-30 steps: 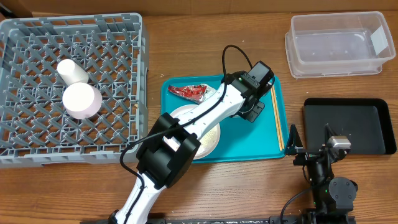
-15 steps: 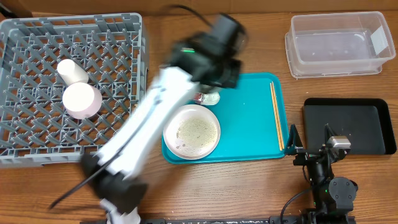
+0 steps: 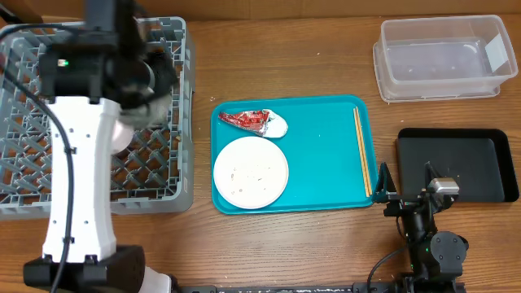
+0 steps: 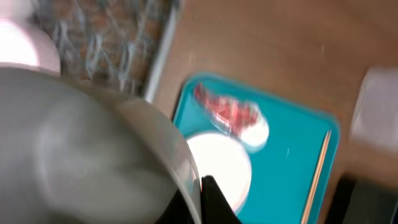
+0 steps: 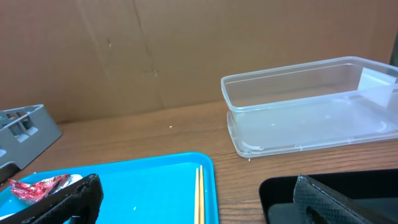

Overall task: Sort waste into correct bins and load items into the dishwasher
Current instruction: 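Lift the small white bowl and carry it over the rack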

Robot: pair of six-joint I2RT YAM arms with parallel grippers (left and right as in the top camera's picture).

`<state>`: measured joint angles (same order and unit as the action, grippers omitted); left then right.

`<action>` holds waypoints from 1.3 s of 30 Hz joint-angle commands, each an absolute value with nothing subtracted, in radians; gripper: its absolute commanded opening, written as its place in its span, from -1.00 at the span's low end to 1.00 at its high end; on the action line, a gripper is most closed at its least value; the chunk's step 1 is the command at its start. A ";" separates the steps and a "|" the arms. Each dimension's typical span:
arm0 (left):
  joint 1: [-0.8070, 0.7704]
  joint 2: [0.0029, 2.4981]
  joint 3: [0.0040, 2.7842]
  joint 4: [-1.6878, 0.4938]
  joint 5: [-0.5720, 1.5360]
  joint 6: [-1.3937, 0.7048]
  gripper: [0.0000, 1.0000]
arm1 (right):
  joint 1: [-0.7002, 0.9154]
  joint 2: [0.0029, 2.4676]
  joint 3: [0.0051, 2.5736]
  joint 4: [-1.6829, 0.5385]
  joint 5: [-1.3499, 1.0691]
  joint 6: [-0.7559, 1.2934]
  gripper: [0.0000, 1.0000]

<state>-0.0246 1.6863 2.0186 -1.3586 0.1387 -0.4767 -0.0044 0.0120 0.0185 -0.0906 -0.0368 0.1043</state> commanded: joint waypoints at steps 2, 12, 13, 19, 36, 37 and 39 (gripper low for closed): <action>0.054 1.708 1.959 -1.123 0.229 -0.335 -0.92 | -0.001 0.003 0.008 -0.084 -0.027 0.108 0.99; 0.132 1.915 1.847 -0.638 0.246 -0.336 -0.92 | -0.001 0.003 0.008 -0.084 -0.027 0.108 0.99; 0.138 1.940 1.847 -0.607 0.310 -0.336 -0.92 | -0.001 0.003 0.008 -0.084 -0.027 0.108 0.99; 0.207 2.086 1.847 -0.229 1.011 -0.306 -0.92 | -0.001 0.003 0.008 -0.084 -0.027 0.108 0.99; 0.416 2.288 1.847 -0.094 1.142 -0.370 -0.80 | -0.001 0.003 0.008 -0.084 -0.027 0.108 0.99; 0.419 2.299 1.847 -0.088 1.153 -0.369 -0.79 | -0.001 0.003 0.008 -0.084 -0.027 0.108 0.99; 0.419 2.320 1.847 -0.056 1.204 -0.369 -0.75 | -0.001 0.003 0.008 -0.084 -0.027 0.108 0.99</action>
